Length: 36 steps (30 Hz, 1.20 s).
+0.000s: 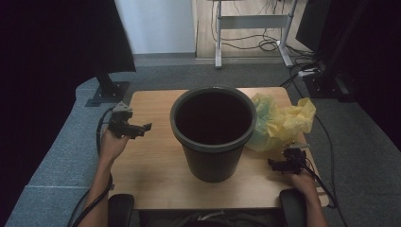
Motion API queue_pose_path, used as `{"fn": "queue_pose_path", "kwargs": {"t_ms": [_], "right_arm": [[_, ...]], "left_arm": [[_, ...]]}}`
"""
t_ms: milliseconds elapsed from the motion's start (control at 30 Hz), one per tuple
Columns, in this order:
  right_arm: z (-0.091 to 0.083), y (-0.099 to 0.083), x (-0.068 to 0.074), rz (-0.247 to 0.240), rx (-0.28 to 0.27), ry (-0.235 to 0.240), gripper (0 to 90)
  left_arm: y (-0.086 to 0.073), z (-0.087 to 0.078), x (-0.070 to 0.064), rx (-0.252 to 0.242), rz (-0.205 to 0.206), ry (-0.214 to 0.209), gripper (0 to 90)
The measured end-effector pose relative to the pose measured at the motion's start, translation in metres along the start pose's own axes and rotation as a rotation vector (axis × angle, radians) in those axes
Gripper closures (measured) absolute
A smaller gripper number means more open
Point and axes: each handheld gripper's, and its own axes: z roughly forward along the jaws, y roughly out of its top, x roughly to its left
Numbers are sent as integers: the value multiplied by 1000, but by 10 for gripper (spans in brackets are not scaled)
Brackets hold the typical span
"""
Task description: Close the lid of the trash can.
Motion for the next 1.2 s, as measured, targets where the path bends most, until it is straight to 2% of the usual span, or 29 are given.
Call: {"fn": "queue_pose_path", "kwargs": {"t_ms": [333, 567, 767, 1067, 1200], "right_arm": [[0, 0, 0, 0, -1, 0, 0], [0, 0, 1, 5, 1, 1, 0], [-1, 0, 1, 6, 4, 0, 0], [-1, -1, 1, 1, 1, 4, 0], [-1, -1, 0, 0, 1, 4, 0]], "left_arm": [[-38, 21, -1, 14, -23, 2, 0], [-62, 38, -6, 47, -23, 10, 0], [-82, 50, -9, 53, -53, -3, 0], [-102, 62, -13, 81, -63, 4, 0], [-108, 68, -15, 112, -45, 11, 0]]}}
